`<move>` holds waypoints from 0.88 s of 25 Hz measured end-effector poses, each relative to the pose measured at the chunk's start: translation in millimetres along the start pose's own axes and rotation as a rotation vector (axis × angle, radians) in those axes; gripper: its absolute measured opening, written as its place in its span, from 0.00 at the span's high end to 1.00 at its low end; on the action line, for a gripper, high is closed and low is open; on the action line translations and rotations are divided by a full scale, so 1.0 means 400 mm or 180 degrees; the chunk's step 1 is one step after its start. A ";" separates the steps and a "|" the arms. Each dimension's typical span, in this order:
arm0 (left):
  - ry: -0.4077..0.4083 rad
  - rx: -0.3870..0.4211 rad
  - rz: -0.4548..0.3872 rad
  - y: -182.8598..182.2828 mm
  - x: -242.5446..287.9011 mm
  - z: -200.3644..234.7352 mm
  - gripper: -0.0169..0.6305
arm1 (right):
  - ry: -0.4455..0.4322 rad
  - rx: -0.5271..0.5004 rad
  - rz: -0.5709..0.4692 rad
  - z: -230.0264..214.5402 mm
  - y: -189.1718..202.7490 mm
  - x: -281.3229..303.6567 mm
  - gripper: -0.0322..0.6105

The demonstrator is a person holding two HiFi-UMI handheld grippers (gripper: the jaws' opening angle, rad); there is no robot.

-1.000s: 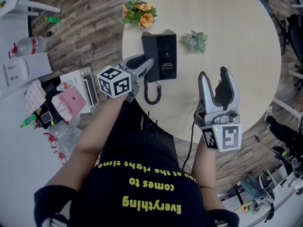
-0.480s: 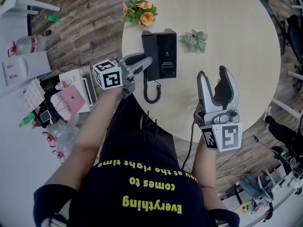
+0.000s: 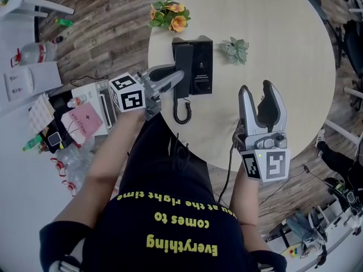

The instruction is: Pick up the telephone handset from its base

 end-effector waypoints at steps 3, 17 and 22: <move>-0.0003 0.0053 -0.0101 -0.032 -0.018 -0.027 0.86 | 0.0006 -0.0016 -0.0027 0.009 -0.013 -0.007 0.61; -0.0030 0.0601 -0.0330 -0.132 -0.062 -0.156 0.86 | 0.0186 -0.0119 -0.0276 0.026 -0.087 -0.066 0.88; -0.0090 0.0797 -0.0423 -0.172 -0.087 -0.212 0.86 | 0.0307 -0.0161 -0.0450 0.035 -0.136 -0.101 0.93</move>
Point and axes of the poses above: the fingertips, and each gripper's own axes: x forward along the fingers, z to its left, y out of its underside, the point moved 1 cm from there along -x, backward along the fingers, and after that the axes turned 2 degrees about -y, right-handed, at the moved point
